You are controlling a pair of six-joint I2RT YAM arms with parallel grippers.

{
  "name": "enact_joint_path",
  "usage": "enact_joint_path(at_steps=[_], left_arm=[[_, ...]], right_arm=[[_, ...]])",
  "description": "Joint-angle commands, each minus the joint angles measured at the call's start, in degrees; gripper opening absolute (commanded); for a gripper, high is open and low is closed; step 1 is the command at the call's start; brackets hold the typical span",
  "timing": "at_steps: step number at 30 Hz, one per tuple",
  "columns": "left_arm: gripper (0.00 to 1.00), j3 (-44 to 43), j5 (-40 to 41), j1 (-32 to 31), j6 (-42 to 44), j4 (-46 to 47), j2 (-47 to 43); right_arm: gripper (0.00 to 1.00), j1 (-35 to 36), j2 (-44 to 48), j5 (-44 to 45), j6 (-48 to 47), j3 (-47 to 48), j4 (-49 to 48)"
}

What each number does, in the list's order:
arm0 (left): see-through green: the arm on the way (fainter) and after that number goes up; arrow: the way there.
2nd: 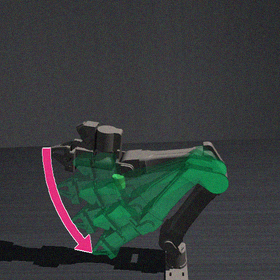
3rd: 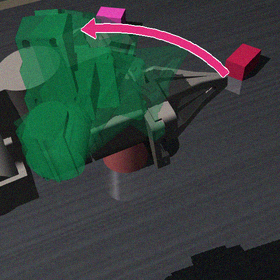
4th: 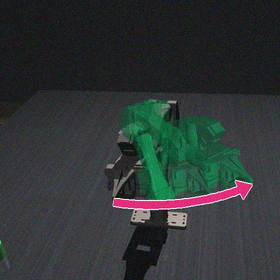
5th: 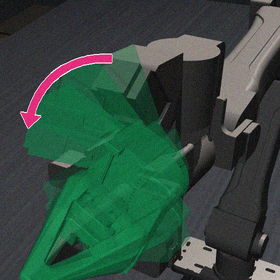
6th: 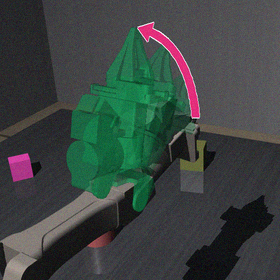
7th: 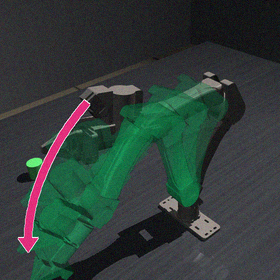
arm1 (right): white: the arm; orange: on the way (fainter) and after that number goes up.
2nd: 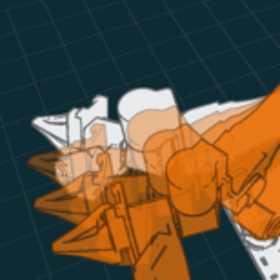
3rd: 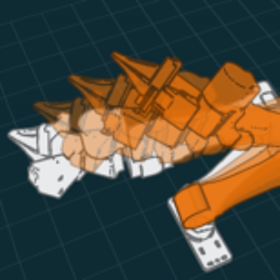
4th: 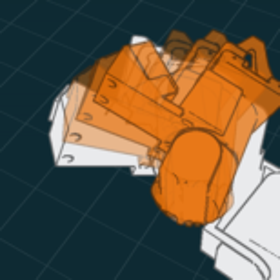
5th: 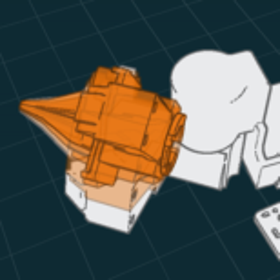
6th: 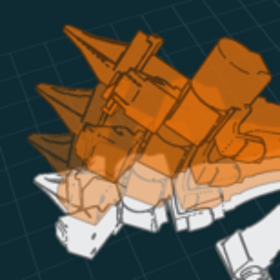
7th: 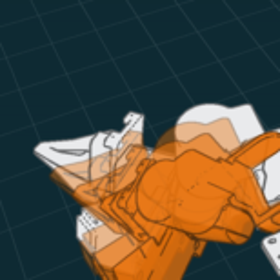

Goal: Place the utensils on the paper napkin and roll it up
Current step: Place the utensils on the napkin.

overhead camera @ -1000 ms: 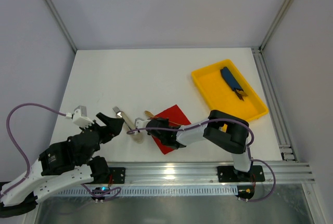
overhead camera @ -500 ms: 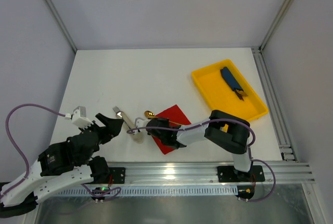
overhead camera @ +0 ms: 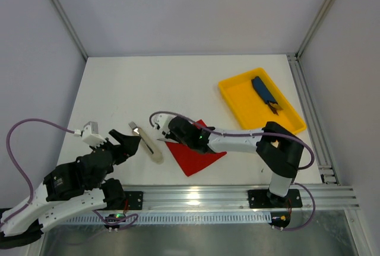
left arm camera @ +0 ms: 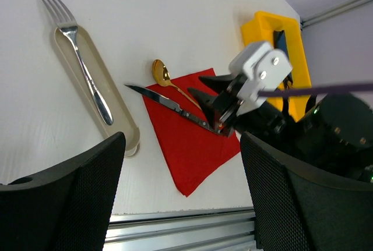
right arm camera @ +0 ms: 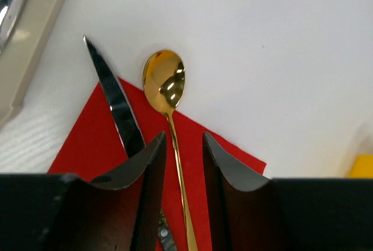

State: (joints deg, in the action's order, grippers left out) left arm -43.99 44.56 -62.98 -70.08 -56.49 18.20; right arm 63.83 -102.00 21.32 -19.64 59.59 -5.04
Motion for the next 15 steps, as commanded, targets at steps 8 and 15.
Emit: enact_joint_path(at_steps=[8, 15], left_arm=[[0.80, -2.9, 4.1, 0.0, 0.9, -1.7, 3.4], [0.80, -2.1, 4.8, 0.1, 1.3, -0.1, 4.4]], right_arm=[[0.27, -12.2, -4.6, -23.0, 19.5, 20.6, 18.1], [0.04, -14.7, -13.7, -26.4, 21.6, 28.7, 22.0]])
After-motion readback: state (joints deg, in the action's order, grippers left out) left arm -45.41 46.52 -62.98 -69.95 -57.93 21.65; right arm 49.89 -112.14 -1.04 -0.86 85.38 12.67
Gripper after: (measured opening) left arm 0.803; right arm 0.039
